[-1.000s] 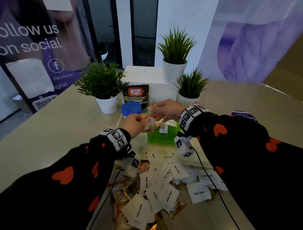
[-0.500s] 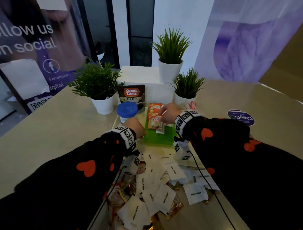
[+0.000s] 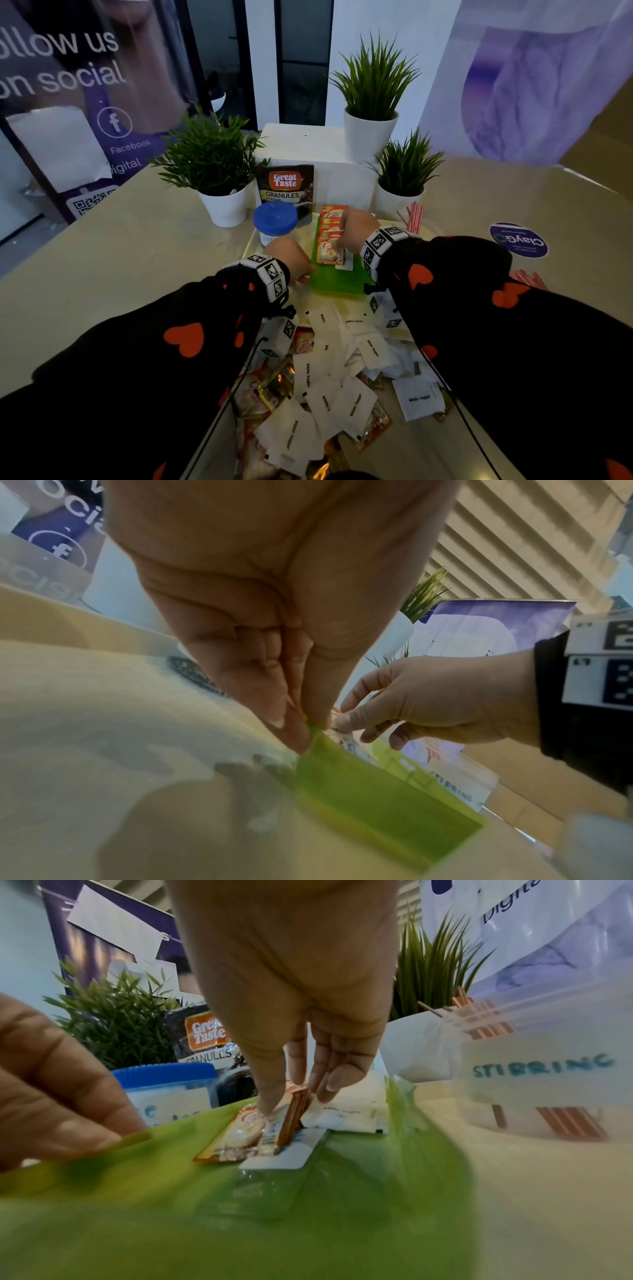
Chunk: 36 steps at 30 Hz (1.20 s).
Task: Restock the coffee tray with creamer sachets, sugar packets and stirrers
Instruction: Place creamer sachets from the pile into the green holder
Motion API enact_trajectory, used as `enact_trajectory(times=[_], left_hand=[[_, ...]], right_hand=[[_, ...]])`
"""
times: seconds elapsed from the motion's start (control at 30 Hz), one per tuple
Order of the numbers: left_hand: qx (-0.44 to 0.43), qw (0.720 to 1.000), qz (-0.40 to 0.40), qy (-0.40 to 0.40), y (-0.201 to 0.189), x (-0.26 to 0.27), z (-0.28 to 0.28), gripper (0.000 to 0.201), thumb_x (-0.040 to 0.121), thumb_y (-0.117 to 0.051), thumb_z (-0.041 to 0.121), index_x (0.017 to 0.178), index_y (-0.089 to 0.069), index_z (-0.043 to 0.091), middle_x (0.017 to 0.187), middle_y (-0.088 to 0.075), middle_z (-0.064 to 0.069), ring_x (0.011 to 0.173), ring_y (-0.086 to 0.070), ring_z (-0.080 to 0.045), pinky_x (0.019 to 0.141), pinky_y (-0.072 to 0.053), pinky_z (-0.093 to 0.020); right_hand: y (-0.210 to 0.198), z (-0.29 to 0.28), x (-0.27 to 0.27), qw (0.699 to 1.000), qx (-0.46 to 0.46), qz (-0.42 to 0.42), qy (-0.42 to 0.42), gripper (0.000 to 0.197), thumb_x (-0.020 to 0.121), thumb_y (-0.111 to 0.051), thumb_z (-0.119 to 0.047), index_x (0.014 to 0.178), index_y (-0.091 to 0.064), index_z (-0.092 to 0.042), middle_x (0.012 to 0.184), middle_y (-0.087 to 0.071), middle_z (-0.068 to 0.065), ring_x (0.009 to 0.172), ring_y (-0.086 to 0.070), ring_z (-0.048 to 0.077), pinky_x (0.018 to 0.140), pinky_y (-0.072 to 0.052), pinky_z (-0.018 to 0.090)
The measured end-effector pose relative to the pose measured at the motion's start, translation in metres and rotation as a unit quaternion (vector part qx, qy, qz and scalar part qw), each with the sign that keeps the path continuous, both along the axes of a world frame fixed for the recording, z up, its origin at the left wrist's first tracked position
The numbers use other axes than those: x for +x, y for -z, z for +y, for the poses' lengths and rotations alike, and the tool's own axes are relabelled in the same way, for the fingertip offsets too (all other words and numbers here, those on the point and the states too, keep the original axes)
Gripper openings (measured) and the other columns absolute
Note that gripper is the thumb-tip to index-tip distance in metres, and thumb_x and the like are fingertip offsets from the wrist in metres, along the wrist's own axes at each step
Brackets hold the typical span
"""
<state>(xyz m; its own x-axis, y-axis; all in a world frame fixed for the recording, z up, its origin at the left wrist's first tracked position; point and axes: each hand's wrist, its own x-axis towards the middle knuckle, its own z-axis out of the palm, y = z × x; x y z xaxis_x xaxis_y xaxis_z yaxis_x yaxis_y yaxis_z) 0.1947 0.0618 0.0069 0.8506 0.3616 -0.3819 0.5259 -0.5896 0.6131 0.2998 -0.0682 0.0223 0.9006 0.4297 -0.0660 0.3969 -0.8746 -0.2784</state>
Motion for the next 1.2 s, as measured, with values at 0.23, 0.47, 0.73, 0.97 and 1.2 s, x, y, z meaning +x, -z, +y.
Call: enact_trajectory(times=[0.23,0.47,0.73,0.97,1.2], left_hand=[[0.054,0.996,-0.069,0.013,-0.017,-0.023,0.009,0.028,0.092,-0.069,0.038,0.089,-0.074,0.010,0.084,-0.076,0.000,0.077,-0.074,-0.013,0.069,-0.055,-0.026],[0.142,0.987,0.034,0.068,-0.027,-0.077,0.030,0.022,0.089,-0.073,0.033,0.086,-0.074,0.011,0.078,-0.076,0.001,0.069,-0.070,-0.012,0.057,-0.048,-0.022],[0.230,0.958,0.081,0.147,-0.008,-0.119,0.038,0.047,0.066,-0.090,0.038,0.108,-0.073,0.028,0.092,-0.067,0.009,0.090,-0.062,-0.012,0.079,-0.051,-0.026],[0.224,0.952,0.099,0.185,-0.001,-0.139,0.029,0.094,0.059,-0.095,0.033,0.138,-0.045,0.027,0.128,-0.060,0.002,0.115,-0.057,-0.020,0.095,-0.051,-0.036],[0.200,0.962,0.081,0.164,0.008,-0.152,0.028,0.099,0.059,-0.095,0.031,0.140,-0.037,0.026,0.117,-0.063,0.003,0.104,-0.059,-0.019,0.089,-0.054,-0.035]], right_hand=[[-0.018,-0.002,-0.020,0.990,0.139,0.005,-0.021,0.039,0.082,-0.080,-0.029,0.111,-0.057,-0.017,0.106,-0.063,0.005,0.094,-0.060,0.022,0.074,-0.047,0.031],[-0.024,0.011,-0.088,0.972,0.082,0.063,-0.210,0.021,0.083,-0.081,-0.024,0.099,-0.071,-0.014,0.087,-0.063,-0.006,0.083,-0.061,0.014,0.074,-0.053,0.029],[-0.008,0.024,-0.146,0.914,-0.176,0.062,-0.361,0.029,0.081,-0.080,-0.020,0.108,-0.072,-0.025,0.080,-0.052,-0.011,0.081,-0.053,0.015,0.066,-0.043,0.028],[-0.002,0.017,-0.153,0.899,-0.215,0.028,-0.379,0.047,0.082,-0.081,-0.031,0.125,-0.065,-0.024,0.080,-0.040,-0.015,0.089,-0.049,0.017,0.073,-0.038,0.030],[0.000,0.011,-0.157,0.905,-0.220,0.030,-0.363,0.049,0.083,-0.081,-0.033,0.127,-0.063,-0.022,0.102,-0.050,-0.002,0.092,-0.048,0.017,0.074,-0.038,0.030]])
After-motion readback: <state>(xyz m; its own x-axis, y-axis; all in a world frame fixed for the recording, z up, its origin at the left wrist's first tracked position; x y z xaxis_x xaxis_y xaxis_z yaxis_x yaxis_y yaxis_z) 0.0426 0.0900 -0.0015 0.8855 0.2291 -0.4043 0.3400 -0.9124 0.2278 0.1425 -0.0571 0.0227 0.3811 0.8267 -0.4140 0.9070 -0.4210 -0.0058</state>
